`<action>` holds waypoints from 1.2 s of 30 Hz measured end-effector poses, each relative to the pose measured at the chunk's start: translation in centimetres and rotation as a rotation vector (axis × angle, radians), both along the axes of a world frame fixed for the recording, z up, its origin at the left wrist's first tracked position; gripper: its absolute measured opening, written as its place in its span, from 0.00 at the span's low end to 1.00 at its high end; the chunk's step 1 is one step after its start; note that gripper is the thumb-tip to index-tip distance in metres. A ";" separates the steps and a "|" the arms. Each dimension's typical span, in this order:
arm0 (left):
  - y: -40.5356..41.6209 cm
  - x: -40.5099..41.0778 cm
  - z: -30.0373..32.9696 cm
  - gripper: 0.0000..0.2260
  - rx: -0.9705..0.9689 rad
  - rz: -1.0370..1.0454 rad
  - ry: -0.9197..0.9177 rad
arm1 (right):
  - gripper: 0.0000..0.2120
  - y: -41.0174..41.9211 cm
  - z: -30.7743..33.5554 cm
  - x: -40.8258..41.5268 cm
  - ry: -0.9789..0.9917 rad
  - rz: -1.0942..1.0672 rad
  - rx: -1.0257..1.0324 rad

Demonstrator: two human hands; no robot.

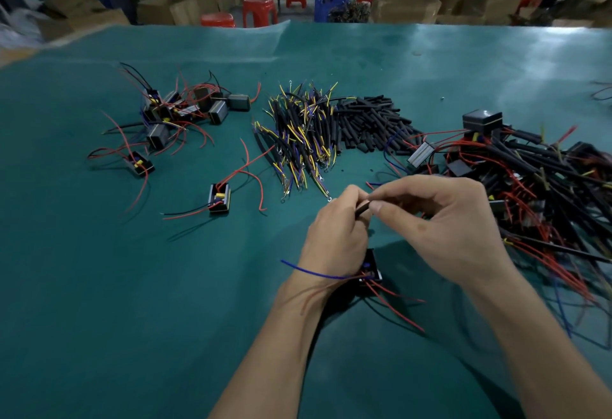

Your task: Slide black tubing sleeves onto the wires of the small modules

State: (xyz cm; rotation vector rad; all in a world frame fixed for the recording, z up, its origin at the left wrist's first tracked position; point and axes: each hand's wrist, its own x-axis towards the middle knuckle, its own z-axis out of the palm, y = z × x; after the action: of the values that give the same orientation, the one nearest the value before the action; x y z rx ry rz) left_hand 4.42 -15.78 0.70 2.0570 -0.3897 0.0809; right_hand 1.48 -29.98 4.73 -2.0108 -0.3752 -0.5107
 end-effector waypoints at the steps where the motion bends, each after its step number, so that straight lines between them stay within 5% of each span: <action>1: 0.0 0.0 0.0 0.03 -0.006 0.001 0.002 | 0.11 0.0 0.0 0.0 0.006 -0.003 0.007; 18: 0.0 -0.1 -0.7 0.07 -0.236 -0.042 -0.112 | 0.09 -0.6 -1.0 1.0 0.106 -0.226 -0.014; 36: -0.1 0.4 -0.8 0.08 -0.279 -0.033 -0.059 | 0.09 -1.4 -2.0 2.1 0.280 -0.139 0.183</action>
State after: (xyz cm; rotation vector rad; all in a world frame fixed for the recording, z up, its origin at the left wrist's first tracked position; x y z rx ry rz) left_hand 4.86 -15.85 -0.06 1.7750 -0.4238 0.1667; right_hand 3.62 -31.35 2.75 -1.9048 -0.0162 -0.3286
